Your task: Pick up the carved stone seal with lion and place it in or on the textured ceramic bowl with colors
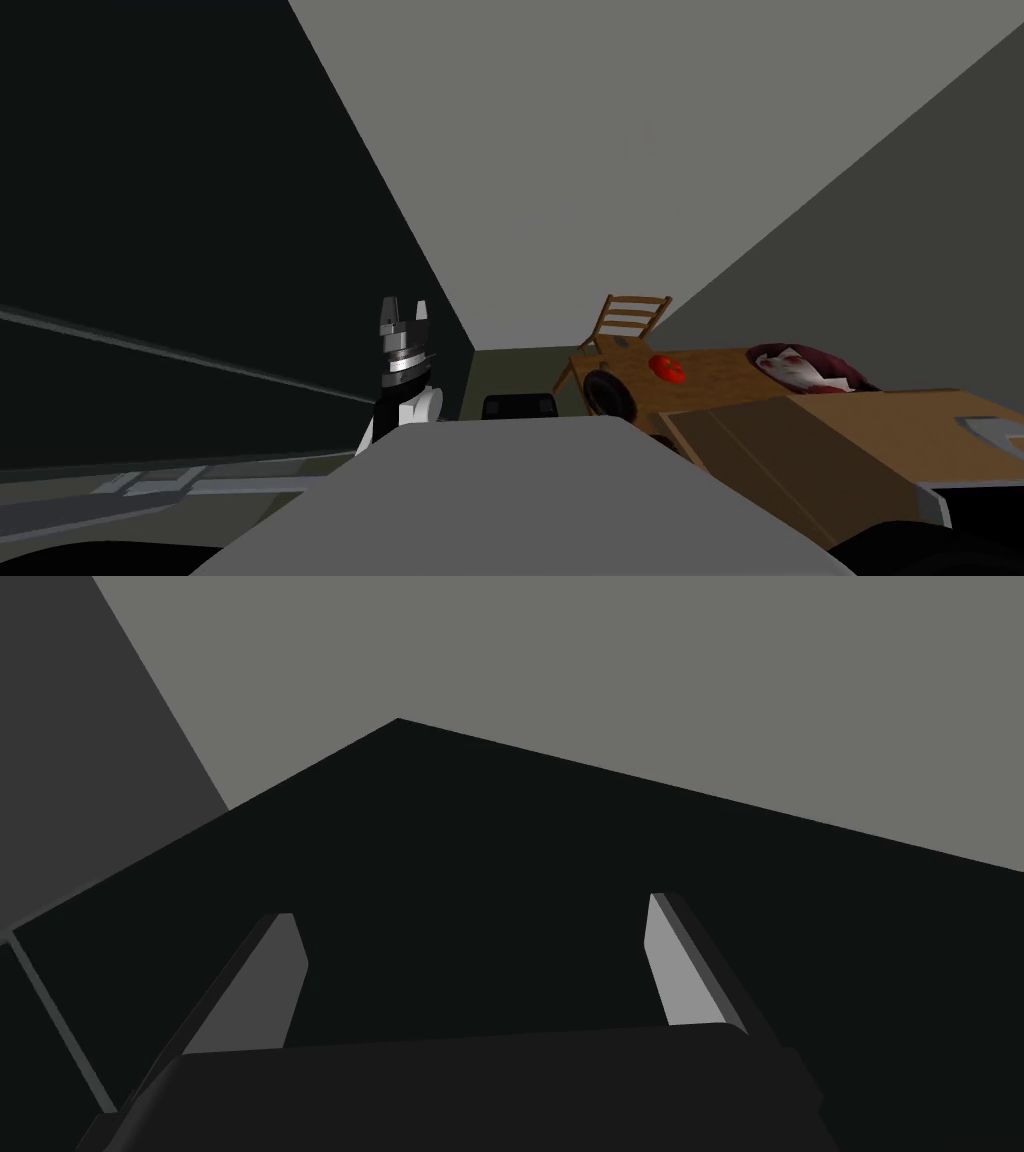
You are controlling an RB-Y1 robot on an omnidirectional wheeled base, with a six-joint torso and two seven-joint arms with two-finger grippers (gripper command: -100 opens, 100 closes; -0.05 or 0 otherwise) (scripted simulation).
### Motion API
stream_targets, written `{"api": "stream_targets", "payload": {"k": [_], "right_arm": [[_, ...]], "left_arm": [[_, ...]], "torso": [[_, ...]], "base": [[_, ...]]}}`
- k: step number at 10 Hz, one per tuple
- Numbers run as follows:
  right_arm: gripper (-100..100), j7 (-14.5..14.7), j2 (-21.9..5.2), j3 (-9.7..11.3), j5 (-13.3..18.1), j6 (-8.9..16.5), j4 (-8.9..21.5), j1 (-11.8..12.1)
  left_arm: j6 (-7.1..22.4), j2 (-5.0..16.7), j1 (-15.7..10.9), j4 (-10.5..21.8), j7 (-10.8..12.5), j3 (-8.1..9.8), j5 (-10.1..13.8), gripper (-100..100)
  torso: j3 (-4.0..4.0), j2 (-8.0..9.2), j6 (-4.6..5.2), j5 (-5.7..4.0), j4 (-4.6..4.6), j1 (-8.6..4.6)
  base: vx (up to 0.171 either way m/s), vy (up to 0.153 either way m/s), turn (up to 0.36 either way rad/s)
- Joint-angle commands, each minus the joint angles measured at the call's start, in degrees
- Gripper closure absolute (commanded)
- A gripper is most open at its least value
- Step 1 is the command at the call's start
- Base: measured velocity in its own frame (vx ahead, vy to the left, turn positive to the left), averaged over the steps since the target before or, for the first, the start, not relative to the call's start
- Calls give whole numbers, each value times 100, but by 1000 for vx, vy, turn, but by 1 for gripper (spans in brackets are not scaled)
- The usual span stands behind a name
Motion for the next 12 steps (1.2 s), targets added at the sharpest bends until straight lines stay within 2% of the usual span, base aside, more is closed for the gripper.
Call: {"api": "stream_targets", "payload": {"k": [1, 2, 3, 4, 5, 6, 7, 9, 10, 11, 12], "right_arm": [[100, -230, 111, 3, -286, -115, 34, -166], [100, -230, 111, 3, -414, -115, 34, -166], [100, -444, 198, -5, -606, -214, 21, -278], [100, -444, 198, -5, -752, -214, 21, -278], [100, -678, 288, -6, -935, -319, 17, -407], [100, -678, 288, -6, -1095, -319, 17, -407], [100, -917, 382, 2, -1265, -429, 23, -551], [100, -930, 382, 2, -1485, -429, 23, -551], [100, -1198, 478, 21, -1713, -542, 41, -709], [100, -1198, 478, 21, -1869, -542, 41, -709], [100, -1440, 573, 51, -2045, -657, 72, -881]], "left_arm": [[0, 0, 0, 0, 0, 0, 0, 0], [0, 0, 0, 0, 0, 0, 0, 0], [0, 0, 0, 0, 0, 0, 0, 0], [0, 0, 0, 0, 0, 0, 0, 0], [0, 0, 0, 0, 0, 0, 0, 0], [0, 0, 0, 0, 0, 0, 0, 0], [0, 0, 0, 0, 0, 0, 0, 0], [0, 0, 0, 0, 0, 0, 0, 0], [0, 0, 1, 0, 0, 0, 0, 0], [0, 0, 0, 0, 0, 0, 0, 0], [0, 0, 1, 0, 0, 0, 0, 0]], "torso": [[0, 0, 0, 0, 0, 0], [-1, -1, -1, -6, 1, -7], [-4, -8, 1, -5, 0, -11], [-3, -8, -2, -8, 2, -11], [-4, -10, 3, -10, 2, -13], [-1, -5, 1, -12, 4, -5], [1, -3, 5, -10, 5, -6], [6, 2, 7, -15, 9, -21], [-4, -15, 7, -15, 5, -26], [2, -5, 2, -17, 9, -20], [4, -3, 7, -15, 10, -19]], "base": [[-135, 16, 38], [-113, 17, 33], [-124, 16, 66], [-109, 22, 40], [-126, 46, 44], [-125, 49, 42], [-149, 23, 58], [-88, 11, 15], [-118, 22, 58], [-113, 30, 51], [-144, 33, 43]]}}
